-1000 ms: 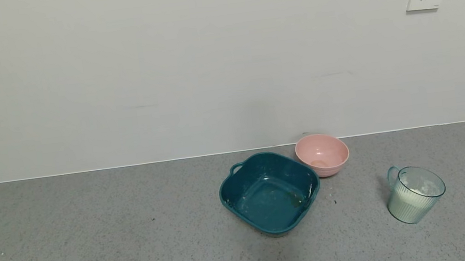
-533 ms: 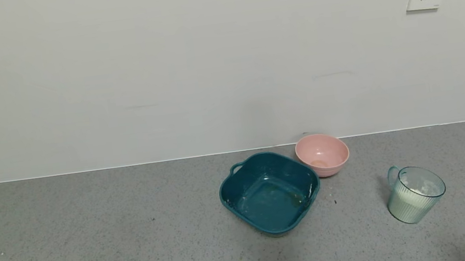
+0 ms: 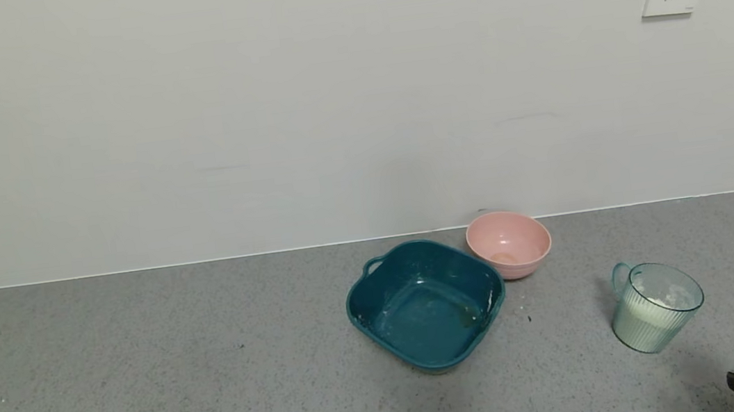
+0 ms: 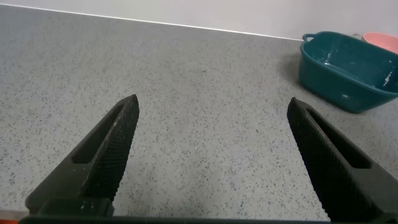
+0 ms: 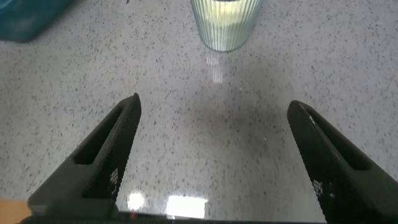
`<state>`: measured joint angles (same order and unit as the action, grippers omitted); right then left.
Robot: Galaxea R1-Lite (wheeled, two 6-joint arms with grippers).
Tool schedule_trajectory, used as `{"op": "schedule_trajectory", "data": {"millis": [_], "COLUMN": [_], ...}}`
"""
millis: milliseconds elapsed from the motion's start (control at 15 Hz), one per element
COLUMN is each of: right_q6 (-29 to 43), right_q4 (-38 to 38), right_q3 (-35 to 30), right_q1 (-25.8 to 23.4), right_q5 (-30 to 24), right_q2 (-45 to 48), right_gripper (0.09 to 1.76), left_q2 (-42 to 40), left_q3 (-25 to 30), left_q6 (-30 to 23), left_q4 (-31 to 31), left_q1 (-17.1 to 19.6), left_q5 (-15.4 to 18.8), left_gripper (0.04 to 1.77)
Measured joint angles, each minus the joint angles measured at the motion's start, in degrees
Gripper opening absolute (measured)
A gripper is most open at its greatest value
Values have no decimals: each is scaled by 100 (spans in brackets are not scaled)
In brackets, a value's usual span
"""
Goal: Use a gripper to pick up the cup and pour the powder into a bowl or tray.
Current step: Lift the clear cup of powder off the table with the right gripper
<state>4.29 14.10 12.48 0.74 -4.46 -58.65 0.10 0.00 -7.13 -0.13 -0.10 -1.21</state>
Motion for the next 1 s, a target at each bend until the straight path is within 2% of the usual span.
{"op": "schedule_trajectory", "data": {"millis": [267,867,1000], "right_q6": [-9,-18,-22], "right_q4": [1048,1133,1370], "right_q3": [-372,-511,-540], "right_q1": [5,73,68], "right_q5": [-2,-2,-5], "right_q2": [-802,-1080,-1119], "right_gripper": [171,171,171], "left_q2": [0,0,0], "left_q3": [0,0,0], "left_q6": [-2,-2,-2], "left_q4": [-2,0,0], "left_q1": [0,0,0], "left_q5": [0,0,2], "left_gripper": [172,172,172]}}
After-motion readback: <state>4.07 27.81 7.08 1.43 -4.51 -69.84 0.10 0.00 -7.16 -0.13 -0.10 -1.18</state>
